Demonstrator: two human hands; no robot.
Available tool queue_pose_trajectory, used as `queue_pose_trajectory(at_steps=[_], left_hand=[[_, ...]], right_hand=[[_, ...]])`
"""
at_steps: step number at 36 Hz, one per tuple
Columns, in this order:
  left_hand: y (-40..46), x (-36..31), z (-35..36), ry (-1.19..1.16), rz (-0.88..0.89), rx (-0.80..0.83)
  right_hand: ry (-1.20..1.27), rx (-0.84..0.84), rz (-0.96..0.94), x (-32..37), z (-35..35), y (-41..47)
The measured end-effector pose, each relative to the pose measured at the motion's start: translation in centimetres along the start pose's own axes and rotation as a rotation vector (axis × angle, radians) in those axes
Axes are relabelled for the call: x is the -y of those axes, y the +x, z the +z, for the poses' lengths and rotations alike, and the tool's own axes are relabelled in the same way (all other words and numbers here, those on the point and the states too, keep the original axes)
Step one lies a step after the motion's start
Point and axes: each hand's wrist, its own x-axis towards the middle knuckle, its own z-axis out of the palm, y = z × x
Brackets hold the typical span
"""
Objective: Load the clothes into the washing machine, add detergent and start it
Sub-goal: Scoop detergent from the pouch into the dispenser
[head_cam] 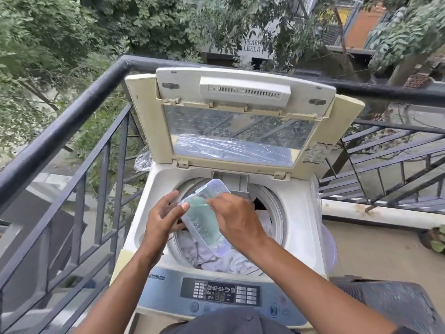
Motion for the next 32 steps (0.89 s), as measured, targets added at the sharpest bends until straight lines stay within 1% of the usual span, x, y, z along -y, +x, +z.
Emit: queue_pose_trajectory(at_steps=[3, 5, 7, 10, 13, 16, 18, 20, 24, 26, 32], left_hand=[[-0.1, -0.2, 0.0, 0.004, -0.006, -0.002], [-0.2, -0.4, 0.0, 0.006, -0.005, -0.013], [-0.2, -0.5, 0.0, 0.008, 0.0, -0.022], [-0.1, -0.8, -0.1, -0.003, 0.0, -0.03], [0.0, -0.8, -0.2, -0.017, -0.004, -0.036], [0.2, -0.7, -0.3, -0.018, 0.003, -0.044], [0.2, -0.7, -0.3, -0.015, 0.012, -0.047], [0.2, -0.8, -0.2, -0.009, 0.022, -0.048], [0.0, -0.8, 0.0, 0.024, 0.021, -0.055], [0.0, -0.7, -0.1, 0.048, 0.023, -0.06], [0.2, -0.5, -0.6, 0.107, 0.029, -0.082]], right_hand=[[-0.016, -0.045, -0.051, 0.8, 0.2, 0.0], [-0.003, -0.042, -0.077, 0.8, 0.5, 0.1], [0.004, -0.03, -0.146, 0.5, 0.9, 0.0], [-0.01, 0.057, -0.238, 0.1, 1.0, -0.1], [-0.021, 0.136, -0.262, -0.7, 1.0, -0.3], [-0.072, 0.241, -0.256, -1.4, 0.6, -0.5], [-0.121, 0.272, -0.248, -1.7, 0.3, -0.6], [-0.164, 0.253, -0.226, -1.7, 0.0, -0.7], [-0.196, 0.109, -0.17, -1.2, -0.2, -0.5], [-0.201, 0.092, -0.145, -1.0, -0.1, -0.5], [-0.235, 0.266, -0.065, -1.6, 0.9, -1.3]])
